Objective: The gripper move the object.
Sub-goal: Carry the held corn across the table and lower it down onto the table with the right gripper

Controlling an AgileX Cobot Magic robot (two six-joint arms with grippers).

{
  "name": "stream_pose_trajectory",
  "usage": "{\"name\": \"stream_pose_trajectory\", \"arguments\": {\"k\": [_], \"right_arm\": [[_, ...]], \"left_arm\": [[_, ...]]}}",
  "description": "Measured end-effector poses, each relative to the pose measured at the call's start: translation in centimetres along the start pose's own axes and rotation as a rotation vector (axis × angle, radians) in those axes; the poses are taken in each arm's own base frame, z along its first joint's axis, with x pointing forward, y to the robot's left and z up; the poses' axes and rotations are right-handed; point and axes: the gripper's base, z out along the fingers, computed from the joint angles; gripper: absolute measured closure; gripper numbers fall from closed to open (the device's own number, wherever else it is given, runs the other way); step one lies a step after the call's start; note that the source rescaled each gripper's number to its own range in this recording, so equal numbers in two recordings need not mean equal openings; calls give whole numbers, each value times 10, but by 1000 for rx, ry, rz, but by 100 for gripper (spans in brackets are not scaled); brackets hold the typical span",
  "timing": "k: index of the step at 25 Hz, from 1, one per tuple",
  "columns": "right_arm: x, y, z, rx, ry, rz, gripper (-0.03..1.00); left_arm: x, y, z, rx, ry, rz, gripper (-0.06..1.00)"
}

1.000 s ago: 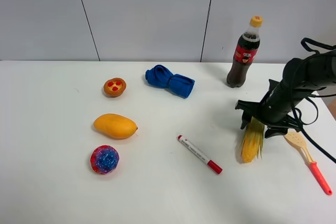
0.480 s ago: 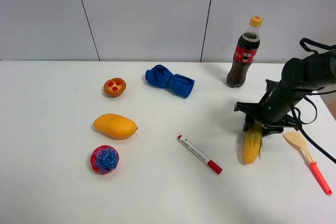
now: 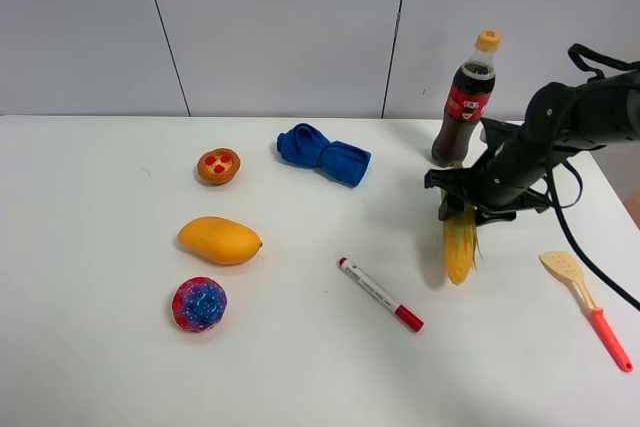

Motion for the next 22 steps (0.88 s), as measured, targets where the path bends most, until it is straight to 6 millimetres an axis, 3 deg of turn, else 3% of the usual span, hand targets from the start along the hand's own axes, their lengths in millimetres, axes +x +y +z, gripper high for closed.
{"name": "stream_pose_trajectory", "arguments": {"k": [6,10,18,22], "right_arm": [[-36,54,-25,-83,-95,-163,97],[-52,89,-23,-98,-59,-304,97],[-59,152,18,-117,86,-548,97],[-58,170,39,-111,158,-637,97]], "left_arm": [[0,0,0,0,0,0,-6],[0,0,0,0,0,0,-6],[0,0,0,0,0,0,-6],[0,0,0,0,0,0,-6]]}}
